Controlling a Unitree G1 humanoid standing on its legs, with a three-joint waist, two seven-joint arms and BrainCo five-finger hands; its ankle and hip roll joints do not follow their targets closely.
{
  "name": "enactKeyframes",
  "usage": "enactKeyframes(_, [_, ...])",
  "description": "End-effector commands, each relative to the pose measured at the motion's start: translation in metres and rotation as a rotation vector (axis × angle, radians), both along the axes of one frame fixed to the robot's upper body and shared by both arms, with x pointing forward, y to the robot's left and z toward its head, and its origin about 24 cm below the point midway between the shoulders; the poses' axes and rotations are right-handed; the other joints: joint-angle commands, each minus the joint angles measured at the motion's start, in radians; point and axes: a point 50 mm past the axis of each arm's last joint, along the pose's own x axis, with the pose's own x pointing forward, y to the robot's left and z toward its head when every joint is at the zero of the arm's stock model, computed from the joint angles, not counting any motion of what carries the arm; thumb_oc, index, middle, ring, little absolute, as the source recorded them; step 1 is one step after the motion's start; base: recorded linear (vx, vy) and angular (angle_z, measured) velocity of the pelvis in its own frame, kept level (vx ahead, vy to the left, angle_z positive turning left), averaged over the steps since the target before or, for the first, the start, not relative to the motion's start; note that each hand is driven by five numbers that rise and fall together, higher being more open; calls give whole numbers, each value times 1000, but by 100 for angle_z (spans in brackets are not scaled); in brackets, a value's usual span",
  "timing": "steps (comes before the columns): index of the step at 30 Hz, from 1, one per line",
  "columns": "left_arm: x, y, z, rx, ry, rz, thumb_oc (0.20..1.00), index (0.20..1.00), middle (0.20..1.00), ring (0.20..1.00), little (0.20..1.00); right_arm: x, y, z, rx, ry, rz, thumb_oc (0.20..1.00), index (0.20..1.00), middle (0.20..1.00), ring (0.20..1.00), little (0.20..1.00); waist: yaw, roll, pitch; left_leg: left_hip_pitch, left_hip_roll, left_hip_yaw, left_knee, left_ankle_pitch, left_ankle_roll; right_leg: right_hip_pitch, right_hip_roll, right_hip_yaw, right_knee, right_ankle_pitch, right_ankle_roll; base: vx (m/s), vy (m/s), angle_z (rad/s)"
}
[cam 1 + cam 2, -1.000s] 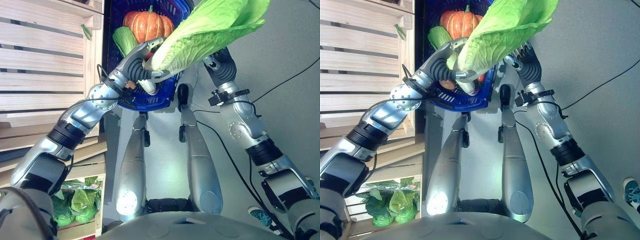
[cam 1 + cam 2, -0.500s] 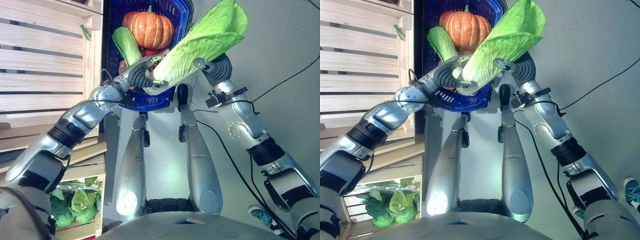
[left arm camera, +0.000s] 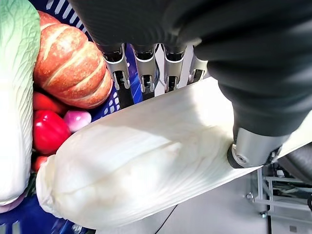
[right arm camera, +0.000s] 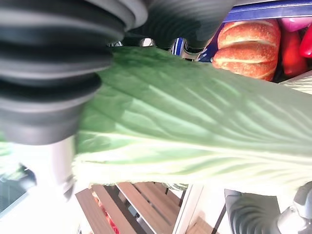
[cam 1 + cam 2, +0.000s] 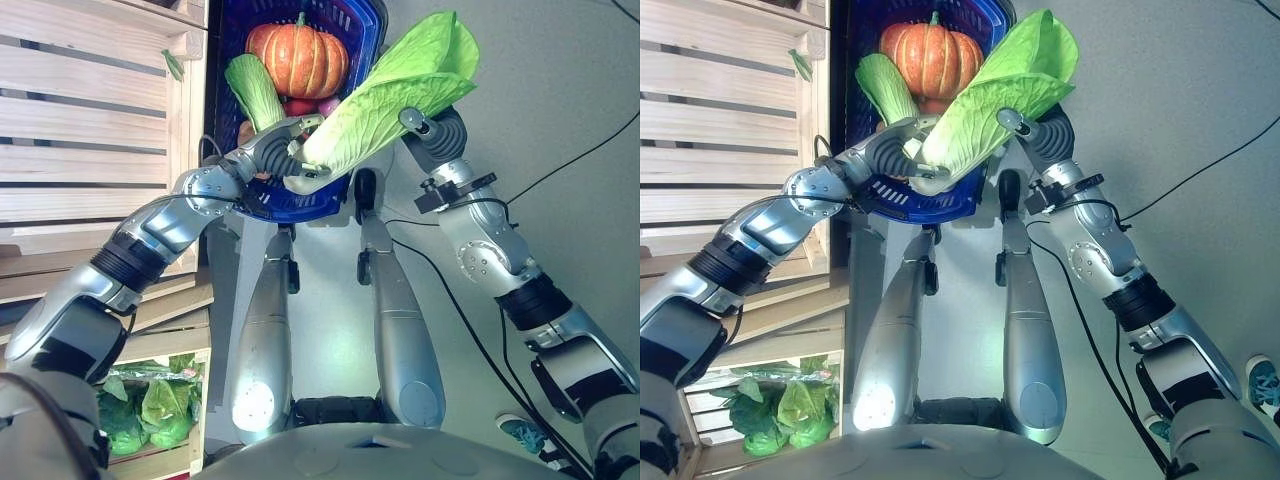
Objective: Pick up fruits and vegetables into the basket
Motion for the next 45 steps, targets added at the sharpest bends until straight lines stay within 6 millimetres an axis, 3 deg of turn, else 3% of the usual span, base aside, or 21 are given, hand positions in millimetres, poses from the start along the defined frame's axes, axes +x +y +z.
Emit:
enactKeyframes(1, [-11,-7,-11,93,-2,-67,200,200,200,200,200,-27,19,39,41,-243,178,200,200,200,200,200,-12,14,-39,11,-25,43,-119,65,18,51,31,-56,82,-120,87,0,0,0])
enactKeyframes(11, [-12,-12,-7,45,-49,-72,200,200,200,200,200,-28,26,35,38,-231,206,200,200,200,200,200,-8,12,-39,9,-25,43,-121,63,19,52,28,-59,79,-122,90,0,0,0])
enactKeyframes(14, [-14,-13,-6,-121,-4,-89,203,203,203,203,203,-28,29,33,43,-224,211,200,200,200,200,200,-5,10,-39,8,-26,42,-120,65,19,51,29,-60,81,-121,89,0,0,0])
enactKeyframes(15, [-14,-13,-7,-190,12,-88,426,426,426,426,426,-28,29,31,43,-221,210,200,200,200,200,200,-4,10,-39,9,-26,41,-120,64,19,51,29,-60,81,-121,89,0,0,0])
enactKeyframes(16, [-15,-13,-6,-210,18,-90,526,526,526,526,526,-28,29,31,43,-221,210,200,200,200,200,200,-4,10,-39,9,-27,41,-120,64,19,51,29,-60,81,-121,89,0,0,0])
enactKeyframes(17, [-14,-11,-8,-302,39,-79,1000,1000,1000,1000,1000,-28,31,29,45,-219,207,200,200,200,200,200,-1,11,-39,10,-28,39,-122,65,21,52,30,-60,80,-121,89,0,0,0])
enactKeyframes(22, [-12,4,-5,-705,21,11,1000,1000,1000,1000,1000,-26,34,26,56,-218,183,200,200,200,200,200,6,6,-39,12,-34,31,-122,64,24,52,35,-60,85,-125,86,0,0,0])
enactKeyframes(28, [-10,34,1,-979,-79,166,1000,1000,1000,1000,1000,-25,31,26,66,-207,140,200,200,200,200,200,13,2,-39,15,-40,19,-113,61,23,57,39,-62,95,-138,78,0,0,0])
enactKeyframes(37, [-11,70,-1,-1225,-154,341,1000,1000,1000,1000,1000,-22,18,21,25,-204,37,200,200,200,200,200,9,6,-39,18,-43,16,-101,57,18,63,41,-61,106,-156,65,0,0,0])
enactKeyframes(45, [-8,97,-12,-1240,-215,553,1000,1000,1000,1000,1000,-20,4,24,13,-232,-46,200,200,200,200,200,1,8,-39,17,-43,19,-89,53,15,63,43,-59,116,-168,59,0,0,0])
